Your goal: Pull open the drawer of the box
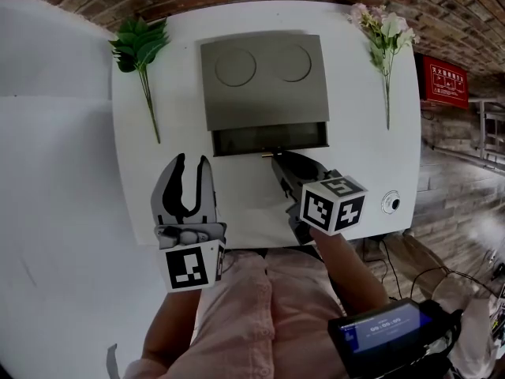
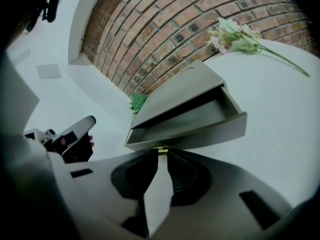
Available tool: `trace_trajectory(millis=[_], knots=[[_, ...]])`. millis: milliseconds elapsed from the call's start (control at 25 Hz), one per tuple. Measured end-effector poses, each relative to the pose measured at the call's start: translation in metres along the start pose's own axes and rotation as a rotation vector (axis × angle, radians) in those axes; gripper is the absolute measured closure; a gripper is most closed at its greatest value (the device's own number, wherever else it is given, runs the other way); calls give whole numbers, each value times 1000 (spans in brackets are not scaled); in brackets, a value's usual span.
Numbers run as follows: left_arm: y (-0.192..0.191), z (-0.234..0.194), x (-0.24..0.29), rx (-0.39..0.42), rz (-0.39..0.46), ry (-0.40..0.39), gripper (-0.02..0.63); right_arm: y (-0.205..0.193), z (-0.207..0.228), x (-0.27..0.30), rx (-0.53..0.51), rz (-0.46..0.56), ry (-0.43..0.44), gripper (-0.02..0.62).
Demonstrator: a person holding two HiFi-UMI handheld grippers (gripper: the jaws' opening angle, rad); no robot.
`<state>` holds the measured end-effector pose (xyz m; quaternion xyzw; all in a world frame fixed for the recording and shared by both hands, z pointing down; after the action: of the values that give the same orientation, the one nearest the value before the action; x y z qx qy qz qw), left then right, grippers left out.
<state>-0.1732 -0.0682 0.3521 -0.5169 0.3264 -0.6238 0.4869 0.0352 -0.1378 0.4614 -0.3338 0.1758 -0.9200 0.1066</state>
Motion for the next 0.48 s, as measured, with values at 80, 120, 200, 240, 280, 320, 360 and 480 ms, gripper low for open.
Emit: trace_trajectory(millis=[80, 120, 200, 240, 280, 320, 360, 480], knots=[[0, 1, -2, 0, -1, 0, 477, -2, 0, -1, 0, 0, -1, 531], [0, 1, -3, 0, -1, 0, 477, -2, 0, -2, 0, 0, -2, 531], [-1, 1, -4, 0, 0, -1, 477, -4, 0, -2, 1, 1, -3, 531], [-2, 1, -5, 0, 1, -2, 477, -5, 1, -2, 1, 2, -3, 531], [-2, 1, -6, 0, 2, -2, 477, -6, 1, -2, 1, 2, -4, 531], [-2, 1, -7, 0, 3, -2, 477, -7, 0, -3, 1, 3, -5, 531], [-3, 1, -8, 0, 5, -1, 477, -8, 0, -4, 1, 3, -6, 531], [-3, 1, -13, 0, 9, 0, 477, -13, 0, -6, -1, 3, -7, 531]])
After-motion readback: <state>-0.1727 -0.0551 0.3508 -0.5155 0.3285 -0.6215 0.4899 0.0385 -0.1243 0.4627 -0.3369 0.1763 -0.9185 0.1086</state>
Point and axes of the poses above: the fingertips, and each gripper's own axes: x forward along the fingers, z to its right, y out of its top, the point moved 9 cm from there along -x, backward along the fingers, and after that the axes turned 9 degrees about x, right-handed, at the moved point
